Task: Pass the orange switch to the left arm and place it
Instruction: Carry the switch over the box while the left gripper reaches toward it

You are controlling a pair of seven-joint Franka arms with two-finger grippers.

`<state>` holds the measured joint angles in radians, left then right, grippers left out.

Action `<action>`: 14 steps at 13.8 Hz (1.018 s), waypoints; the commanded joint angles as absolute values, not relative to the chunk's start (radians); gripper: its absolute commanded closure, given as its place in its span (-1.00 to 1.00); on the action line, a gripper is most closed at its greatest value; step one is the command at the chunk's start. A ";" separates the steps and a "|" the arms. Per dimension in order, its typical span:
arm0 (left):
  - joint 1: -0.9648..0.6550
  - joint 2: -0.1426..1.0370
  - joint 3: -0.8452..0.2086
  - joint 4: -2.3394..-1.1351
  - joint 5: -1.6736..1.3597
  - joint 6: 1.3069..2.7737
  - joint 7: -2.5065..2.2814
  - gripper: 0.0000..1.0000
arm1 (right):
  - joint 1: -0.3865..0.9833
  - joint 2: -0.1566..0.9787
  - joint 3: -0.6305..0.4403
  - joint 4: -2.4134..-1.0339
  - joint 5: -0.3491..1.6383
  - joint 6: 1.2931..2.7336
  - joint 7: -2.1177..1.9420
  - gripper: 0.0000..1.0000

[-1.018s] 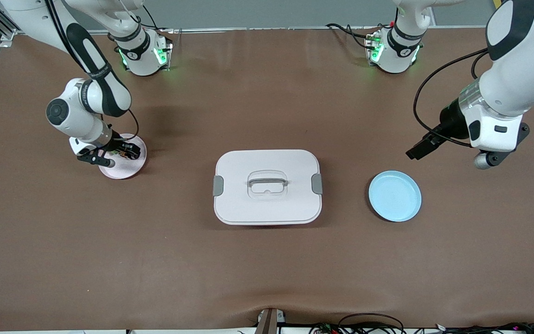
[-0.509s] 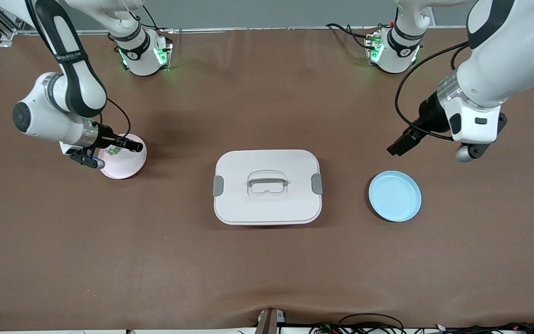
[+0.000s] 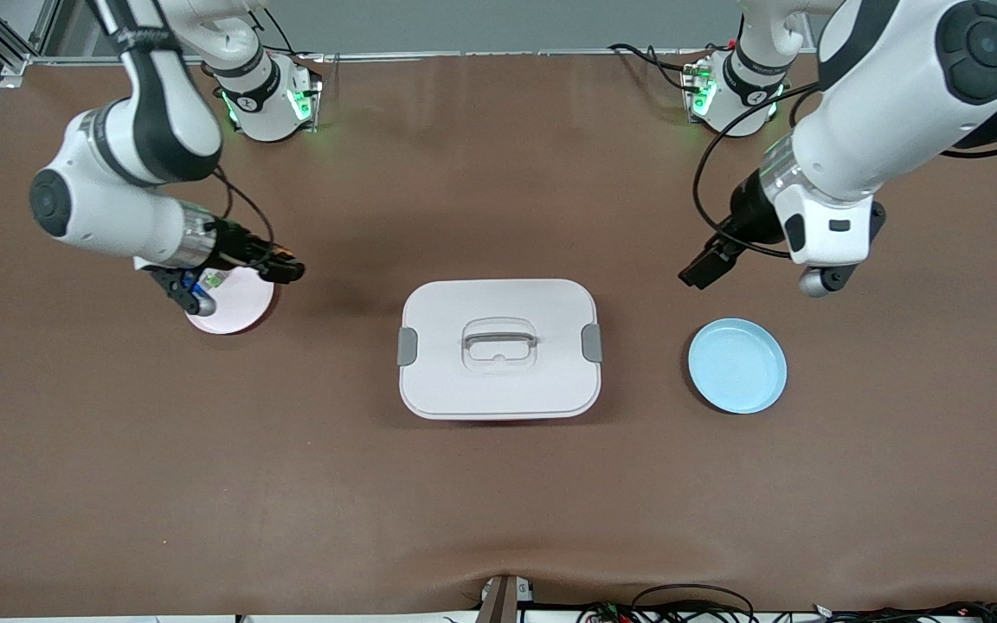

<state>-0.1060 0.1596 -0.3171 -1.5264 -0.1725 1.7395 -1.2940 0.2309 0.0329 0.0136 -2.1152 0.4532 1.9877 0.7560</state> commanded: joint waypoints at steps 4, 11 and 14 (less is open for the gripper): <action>-0.175 0.198 -0.319 -1.502 -0.239 1.813 -1.492 -1.00 | 0.415 0.136 0.003 -1.892 0.505 1.970 1.136 1.00; -0.225 0.198 -0.331 -1.509 -0.296 1.865 -1.516 -1.00 | 0.547 0.285 0.002 -1.660 0.502 2.002 1.414 1.00; -0.233 0.166 -0.371 -1.542 -0.296 1.864 -1.285 -1.00 | 0.575 0.285 0.002 -1.638 0.492 2.037 1.430 1.00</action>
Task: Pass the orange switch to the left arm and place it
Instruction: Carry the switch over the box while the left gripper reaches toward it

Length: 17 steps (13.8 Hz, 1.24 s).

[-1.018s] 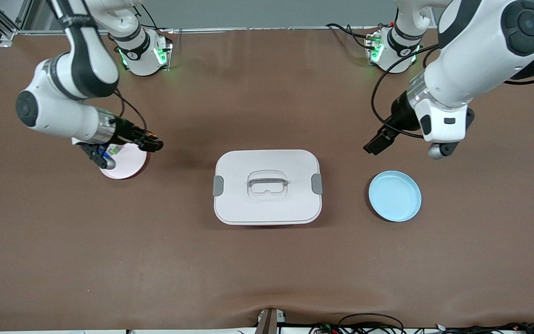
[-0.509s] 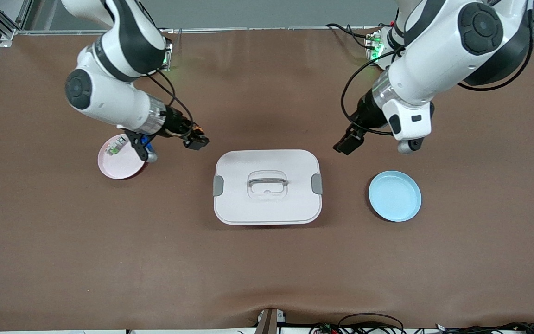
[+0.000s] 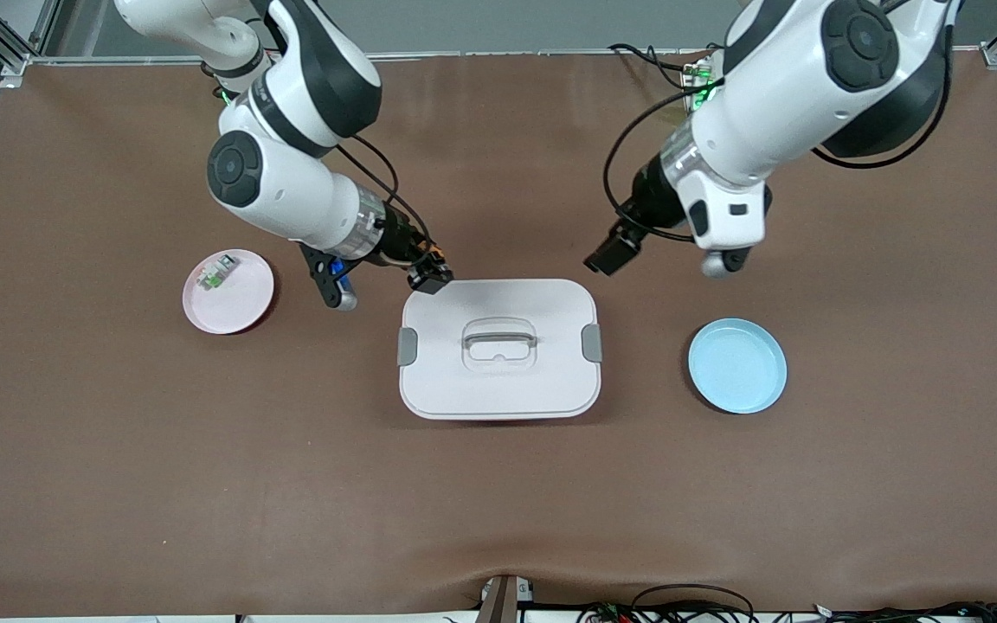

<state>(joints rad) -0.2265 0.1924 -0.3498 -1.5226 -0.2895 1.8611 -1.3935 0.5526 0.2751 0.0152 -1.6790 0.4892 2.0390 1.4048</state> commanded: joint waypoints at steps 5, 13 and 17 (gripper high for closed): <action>-0.227 0.085 -0.397 -1.636 -0.307 1.881 -0.988 -1.00 | 0.591 0.310 0.002 -1.539 0.509 2.042 1.590 1.00; -0.232 0.011 -0.475 -1.880 -0.448 2.322 -0.806 -1.00 | 0.656 0.414 0.003 -1.393 0.511 2.034 1.761 1.00; -0.230 0.005 -0.477 -1.966 -0.491 2.362 -0.672 -1.00 | 0.661 0.417 0.006 -1.375 0.521 1.996 1.758 1.00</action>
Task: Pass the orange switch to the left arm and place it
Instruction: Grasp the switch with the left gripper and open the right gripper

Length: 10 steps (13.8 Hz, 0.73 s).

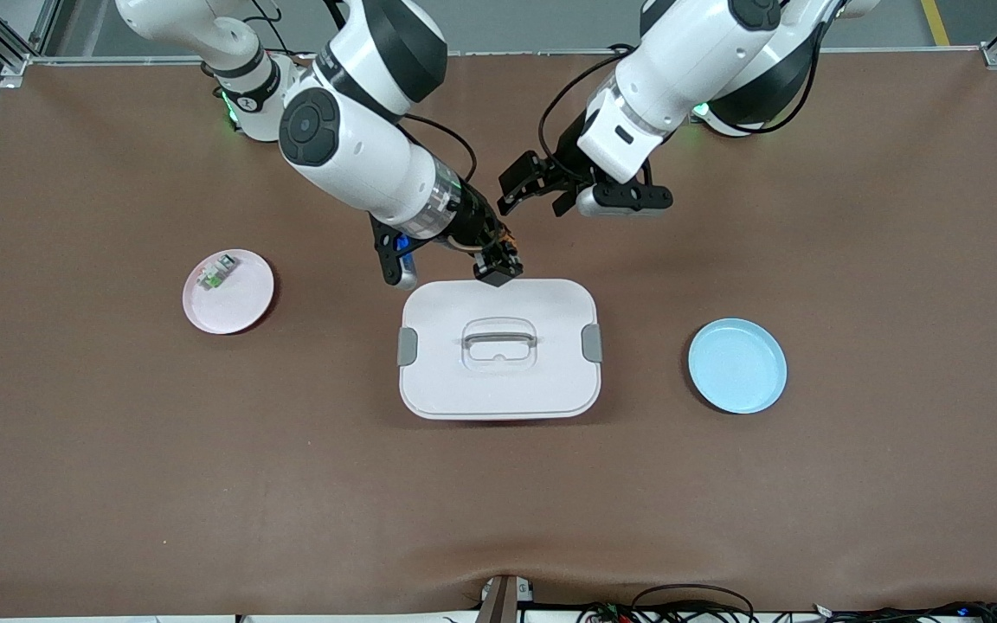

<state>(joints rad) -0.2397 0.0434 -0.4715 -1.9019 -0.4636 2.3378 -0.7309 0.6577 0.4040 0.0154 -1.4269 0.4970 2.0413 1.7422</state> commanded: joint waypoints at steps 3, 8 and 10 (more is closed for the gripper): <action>-0.221 0.006 -0.477 -1.974 -0.503 2.364 -0.618 -0.95 | 0.650 0.419 0.005 -1.342 0.569 1.937 1.759 1.00; -0.221 0.009 -0.476 -1.997 -0.643 2.445 -0.515 -0.93 | 0.664 0.425 0.005 -1.335 0.595 1.954 1.782 1.00; -0.229 0.020 -0.477 -1.999 -0.646 2.489 -0.517 -0.85 | 0.670 0.428 0.005 -1.324 0.601 1.959 1.810 1.00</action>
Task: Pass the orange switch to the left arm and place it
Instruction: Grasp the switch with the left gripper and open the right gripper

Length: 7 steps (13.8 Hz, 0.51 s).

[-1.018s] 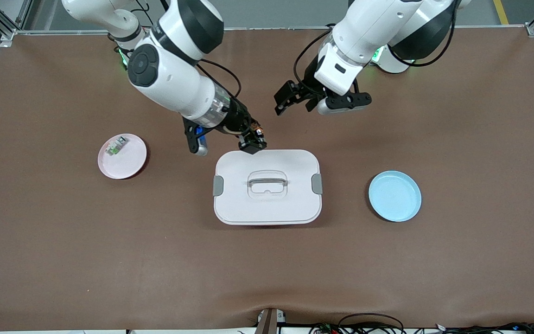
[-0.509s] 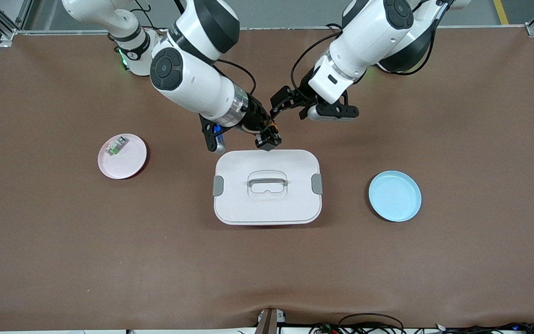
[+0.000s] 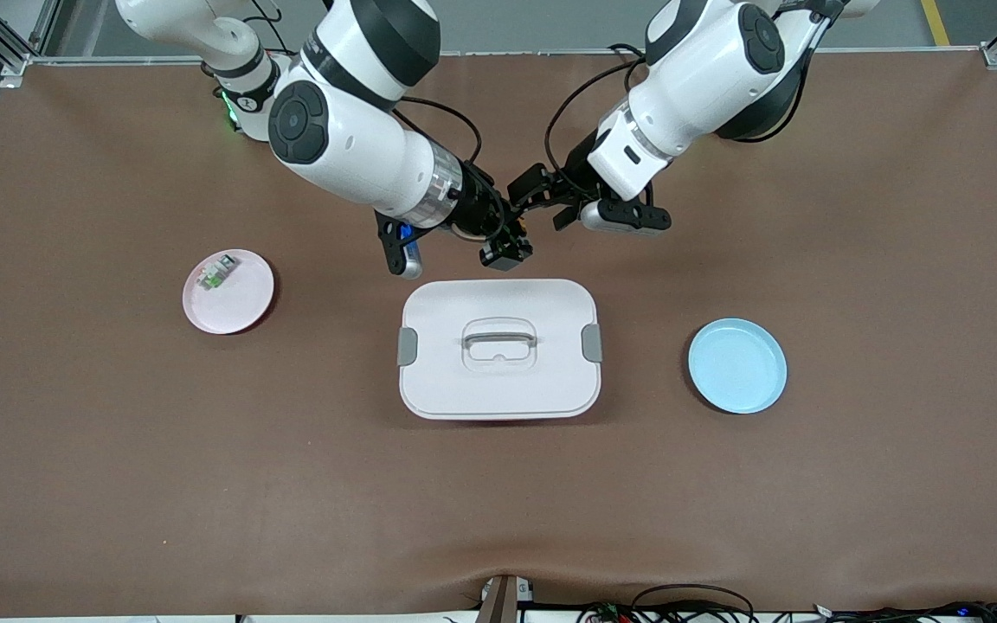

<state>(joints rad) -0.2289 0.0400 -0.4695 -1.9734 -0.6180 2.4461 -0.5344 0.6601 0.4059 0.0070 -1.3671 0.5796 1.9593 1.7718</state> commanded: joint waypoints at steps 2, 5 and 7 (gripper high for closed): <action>-0.230 0.023 -0.477 -1.997 -0.675 2.514 -0.515 -0.62 | 0.676 0.436 0.005 -1.309 0.615 1.962 1.824 1.00; -0.232 0.023 -0.477 -1.997 -0.701 2.519 -0.514 -0.47 | 0.676 0.460 0.005 -1.270 0.664 2.009 1.844 1.00; -0.232 0.025 -0.477 -1.996 -0.703 2.519 -0.515 -0.29 | 0.678 0.483 0.005 -1.238 0.666 2.013 1.847 1.00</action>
<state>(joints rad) -0.2303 0.0401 -0.4683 -1.9797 -0.6708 2.5056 -0.5341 0.6715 0.4326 0.0067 -1.3160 0.6416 2.0043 1.8185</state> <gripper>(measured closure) 0.269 0.278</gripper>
